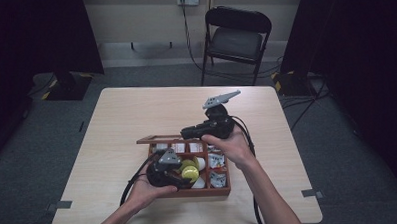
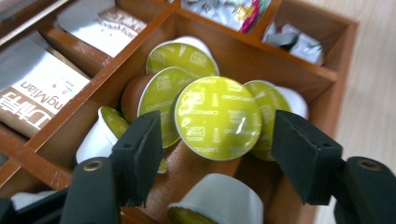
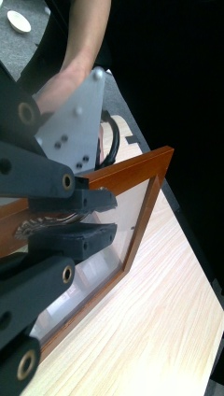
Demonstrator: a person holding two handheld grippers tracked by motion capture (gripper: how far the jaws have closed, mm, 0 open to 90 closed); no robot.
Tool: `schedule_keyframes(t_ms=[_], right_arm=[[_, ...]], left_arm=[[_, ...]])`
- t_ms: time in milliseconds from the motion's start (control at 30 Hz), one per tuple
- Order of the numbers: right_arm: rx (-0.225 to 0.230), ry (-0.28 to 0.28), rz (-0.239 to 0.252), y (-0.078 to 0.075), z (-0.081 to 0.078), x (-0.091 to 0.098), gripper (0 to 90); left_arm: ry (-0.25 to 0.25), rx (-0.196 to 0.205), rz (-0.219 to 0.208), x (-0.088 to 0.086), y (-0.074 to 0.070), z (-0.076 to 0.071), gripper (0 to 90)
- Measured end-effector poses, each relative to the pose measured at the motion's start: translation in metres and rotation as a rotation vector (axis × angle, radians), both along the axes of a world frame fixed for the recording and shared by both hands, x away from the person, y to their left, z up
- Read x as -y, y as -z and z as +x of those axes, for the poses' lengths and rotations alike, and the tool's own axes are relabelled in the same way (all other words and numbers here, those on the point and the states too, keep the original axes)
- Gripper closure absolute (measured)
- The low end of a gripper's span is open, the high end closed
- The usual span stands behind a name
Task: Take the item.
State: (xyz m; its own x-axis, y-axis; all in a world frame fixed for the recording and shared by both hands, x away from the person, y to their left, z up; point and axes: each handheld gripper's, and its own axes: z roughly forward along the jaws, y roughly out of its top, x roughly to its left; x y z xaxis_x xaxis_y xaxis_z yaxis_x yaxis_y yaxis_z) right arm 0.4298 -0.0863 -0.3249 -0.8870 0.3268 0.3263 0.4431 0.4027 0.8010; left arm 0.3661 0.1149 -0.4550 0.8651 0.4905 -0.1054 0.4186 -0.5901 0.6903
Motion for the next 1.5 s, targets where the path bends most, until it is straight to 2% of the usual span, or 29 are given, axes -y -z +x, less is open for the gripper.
schedule_keyframes(t_ms=[33,100,133,200,267,300,467,567,767,1200,1233,1267,1300,1367,1500], right_arm=[[0.0,0.0,0.0,0.0,0.0,0.0,82.1],[0.001,0.001,0.0,0.0,0.0,0.0,82.2],[-0.001,0.001,0.001,0.0,0.0,0.0,82.1],[-0.002,0.001,0.002,0.0,0.001,0.0,82.1],[-0.002,0.0,0.001,0.0,0.001,0.0,82.1],[0.0,0.001,0.0,0.0,0.0,0.0,82.1],[-0.003,0.001,0.001,0.0,0.001,0.0,82.1],[-0.004,0.002,0.001,0.0,0.0,0.0,82.1],[-0.003,0.001,0.0,0.0,0.0,0.0,82.1],[-0.005,0.001,0.001,0.0,0.0,0.0,82.1],[-0.005,0.001,0.001,0.0,0.0,0.0,82.1],[-0.005,0.002,0.001,0.0,0.0,0.0,82.1],[-0.005,0.002,0.001,0.0,0.0,0.0,82.1],[-0.005,0.002,0.001,0.0,0.0,0.0,82.1],[-0.005,0.002,0.001,0.0,0.0,0.0,82.1]], left_arm=[[0.014,0.007,0.018,0.002,0.0,0.002,33.7],[0.003,-0.002,0.024,0.006,0.001,0.003,33.9],[0.015,-0.013,0.037,0.01,0.001,0.006,33.6],[0.029,-0.006,0.052,0.011,0.001,0.007,33.3],[0.058,-0.007,0.115,0.018,0.005,0.01,32.8],[0.061,-0.007,0.132,0.02,0.006,0.01,32.9],[0.072,-0.007,0.141,0.027,0.005,0.012,33.8],[0.073,0.011,0.136,0.034,0.006,0.011,36.3],[0.091,0.019,0.16,0.033,0.006,0.012,37.3],[0.093,-0.001,0.157,0.031,0.005,0.012,39.0],[0.093,-0.004,0.153,0.031,0.005,0.011,39.0],[0.073,-0.006,0.124,0.032,0.005,0.009,39.0],[0.102,0.013,0.155,0.03,0.003,0.01,39.0],[0.084,0.02,0.137,0.029,0.001,0.007,39.0],[0.101,0.024,0.138,0.025,-0.002,0.003,39.0]])
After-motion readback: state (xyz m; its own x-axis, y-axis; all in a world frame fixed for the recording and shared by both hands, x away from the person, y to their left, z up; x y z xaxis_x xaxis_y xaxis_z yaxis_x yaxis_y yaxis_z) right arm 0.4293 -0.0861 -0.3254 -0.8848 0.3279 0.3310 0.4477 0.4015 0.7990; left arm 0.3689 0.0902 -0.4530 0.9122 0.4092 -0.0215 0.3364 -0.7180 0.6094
